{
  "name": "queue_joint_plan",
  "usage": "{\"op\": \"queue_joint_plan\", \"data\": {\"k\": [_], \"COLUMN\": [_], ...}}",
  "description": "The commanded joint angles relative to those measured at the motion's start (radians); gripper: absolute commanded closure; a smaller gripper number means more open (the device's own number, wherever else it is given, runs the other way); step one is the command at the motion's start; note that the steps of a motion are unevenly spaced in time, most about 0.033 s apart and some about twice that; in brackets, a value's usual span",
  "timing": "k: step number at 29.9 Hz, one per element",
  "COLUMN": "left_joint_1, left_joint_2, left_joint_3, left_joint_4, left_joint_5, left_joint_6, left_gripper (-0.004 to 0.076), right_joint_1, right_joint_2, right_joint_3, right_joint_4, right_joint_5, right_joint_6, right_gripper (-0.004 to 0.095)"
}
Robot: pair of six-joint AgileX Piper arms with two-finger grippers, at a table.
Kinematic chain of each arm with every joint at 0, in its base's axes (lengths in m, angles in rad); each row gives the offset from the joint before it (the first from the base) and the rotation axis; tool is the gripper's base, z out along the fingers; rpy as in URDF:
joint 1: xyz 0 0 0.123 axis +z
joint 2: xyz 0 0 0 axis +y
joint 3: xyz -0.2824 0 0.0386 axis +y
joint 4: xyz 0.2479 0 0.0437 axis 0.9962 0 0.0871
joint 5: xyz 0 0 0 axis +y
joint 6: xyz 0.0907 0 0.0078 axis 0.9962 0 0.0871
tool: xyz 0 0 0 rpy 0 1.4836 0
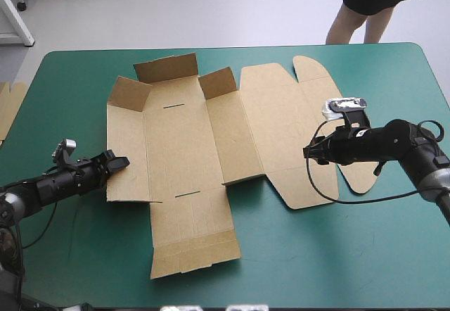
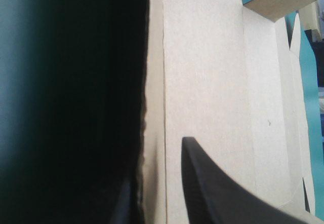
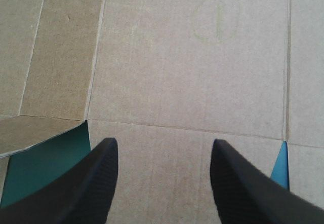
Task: Fold the box
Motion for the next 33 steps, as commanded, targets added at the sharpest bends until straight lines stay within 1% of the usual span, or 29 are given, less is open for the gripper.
{"op": "queue_joint_plan", "data": {"k": [1, 4, 6, 8, 11, 14, 17, 20, 23, 28, 31, 33], "left_joint_1": [-0.040, -0.071, -0.085, -0.093, -0.093, -0.093, -0.093, -0.093, -0.093, -0.103, -0.134, -0.165], "left_joint_2": [-0.025, -0.025, -0.025, -0.025, -0.025, -0.025, -0.025, -0.025, -0.025, -0.025, -0.025, -0.025], "left_joint_3": [-0.024, -0.032, -0.045, -0.057, -0.080, -0.100, -0.122, -0.160, -0.218, -0.331, -0.396, -0.444], "left_joint_4": [-0.039, -0.024, 0.009, 0.029, 0.032, 0.044, 0.118, 0.220, 0.301, 0.434, 0.519, 0.569], "left_joint_5": [0.024, -0.015, -0.026, -0.033, -0.033, -0.044, -0.072, -0.013, 0.071, 0.162, 0.155, 0.123], "left_joint_6": [0.003, -0.001, -0.022, -0.038, -0.038, -0.033, -0.042, -0.083, -0.088, -0.096, -0.098, -0.098], "left_gripper": [0.0543, 0.0544, 0.0568, 0.0616, 0.0730, 0.0734, 0.0734, 0.0734, 0.0734, 0.0734, 0.0734, 0.0734], "right_joint_1": [-0.005, -0.005, -0.005, -0.005, -0.005, -0.005, -0.005, -0.005, -0.005, -0.005, -0.005, -0.005], "right_joint_2": [-0.028, -0.028, -0.028, -0.028, -0.028, -0.028, -0.028, -0.028, -0.028, -0.028, -0.028, -0.030], "right_joint_3": [-0.033, -0.033, -0.033, -0.033, -0.033, -0.033, -0.033, -0.034, -0.034, -0.036, -0.061, -0.097], "right_joint_4": [0.031, 0.031, 0.031, 0.031, 0.031, 0.031, 0.025, 0.015, 0.015, -0.008, -0.041, -0.065], "right_joint_5": [-0.021, -0.021, -0.021, -0.021, -0.021, -0.021, -0.021, -0.021, -0.023, -0.021, 0.006, 0.032], "right_joint_6": [-0.005, -0.005, -0.005, -0.005, -0.005, -0.005, -0.005, -0.005, -0.005, -0.005, -0.005, -0.002], "right_gripper": [0.0395, 0.0395, 0.0395, 0.0395, 0.0395, 0.0397, 0.0396, 0.0397, 0.0398, 0.0399, 0.0399, 0.0399]}}
